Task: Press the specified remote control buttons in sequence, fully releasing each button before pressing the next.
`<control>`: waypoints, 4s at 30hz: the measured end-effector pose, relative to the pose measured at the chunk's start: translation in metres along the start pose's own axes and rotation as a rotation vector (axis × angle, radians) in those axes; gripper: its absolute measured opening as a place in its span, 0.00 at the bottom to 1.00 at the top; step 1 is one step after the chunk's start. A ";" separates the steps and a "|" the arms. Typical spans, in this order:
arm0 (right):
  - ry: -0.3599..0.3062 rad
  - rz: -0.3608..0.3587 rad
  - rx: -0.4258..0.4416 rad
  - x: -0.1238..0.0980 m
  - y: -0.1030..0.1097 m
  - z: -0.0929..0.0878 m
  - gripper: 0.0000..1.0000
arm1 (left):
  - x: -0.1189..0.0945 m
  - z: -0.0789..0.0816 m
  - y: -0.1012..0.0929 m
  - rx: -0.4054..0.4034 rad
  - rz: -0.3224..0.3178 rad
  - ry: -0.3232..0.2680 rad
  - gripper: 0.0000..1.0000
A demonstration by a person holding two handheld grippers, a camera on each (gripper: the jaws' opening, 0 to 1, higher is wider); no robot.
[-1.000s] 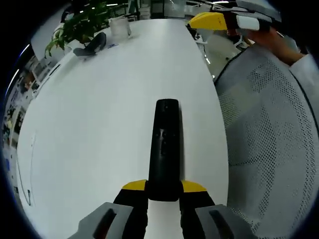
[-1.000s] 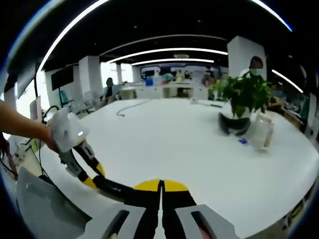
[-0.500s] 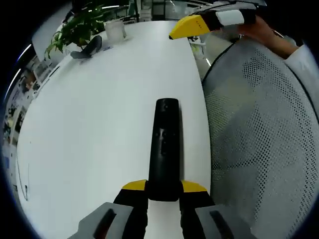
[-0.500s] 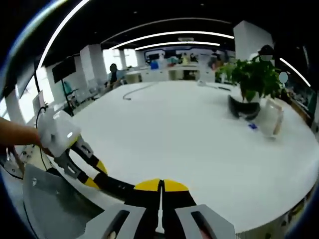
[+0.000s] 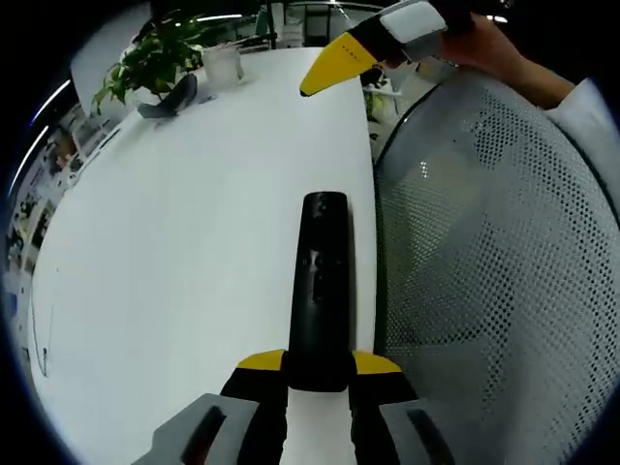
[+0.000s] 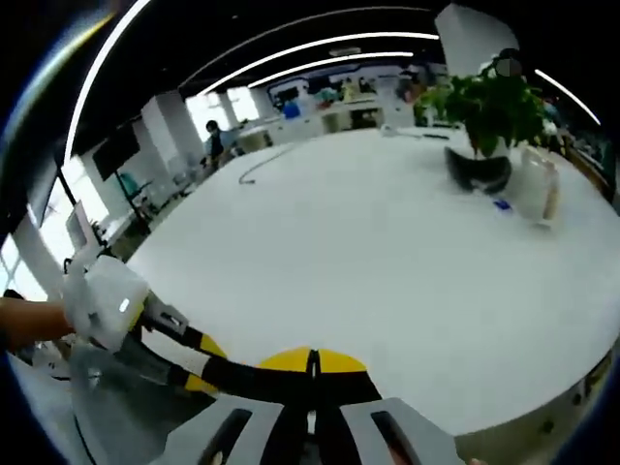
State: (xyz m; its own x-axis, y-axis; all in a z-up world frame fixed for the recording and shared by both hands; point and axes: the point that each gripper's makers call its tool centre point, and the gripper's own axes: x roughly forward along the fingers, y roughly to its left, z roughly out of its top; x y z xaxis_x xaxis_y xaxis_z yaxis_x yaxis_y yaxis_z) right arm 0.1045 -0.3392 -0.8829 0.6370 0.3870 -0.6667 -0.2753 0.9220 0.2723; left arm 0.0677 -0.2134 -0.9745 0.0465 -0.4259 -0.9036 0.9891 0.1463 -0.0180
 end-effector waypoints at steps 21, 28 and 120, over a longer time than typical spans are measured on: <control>0.317 0.146 0.143 0.029 0.015 -0.028 0.00 | -0.002 0.001 -0.002 -0.072 0.060 -0.156 0.24; 0.408 0.139 0.284 0.042 0.012 -0.049 0.00 | -0.004 0.001 -0.004 -0.065 0.079 -0.280 0.24; 0.491 0.144 0.234 0.056 0.016 -0.068 0.00 | -0.002 0.003 -0.001 -0.079 0.077 -0.362 0.25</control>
State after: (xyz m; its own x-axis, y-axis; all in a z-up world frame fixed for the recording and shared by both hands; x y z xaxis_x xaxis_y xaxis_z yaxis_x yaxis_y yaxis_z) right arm 0.0873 -0.3032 -0.9632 0.1797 0.5106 -0.8408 -0.1322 0.8595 0.4937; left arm 0.0668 -0.2158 -0.9714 0.1805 -0.6971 -0.6938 0.9676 0.2524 -0.0019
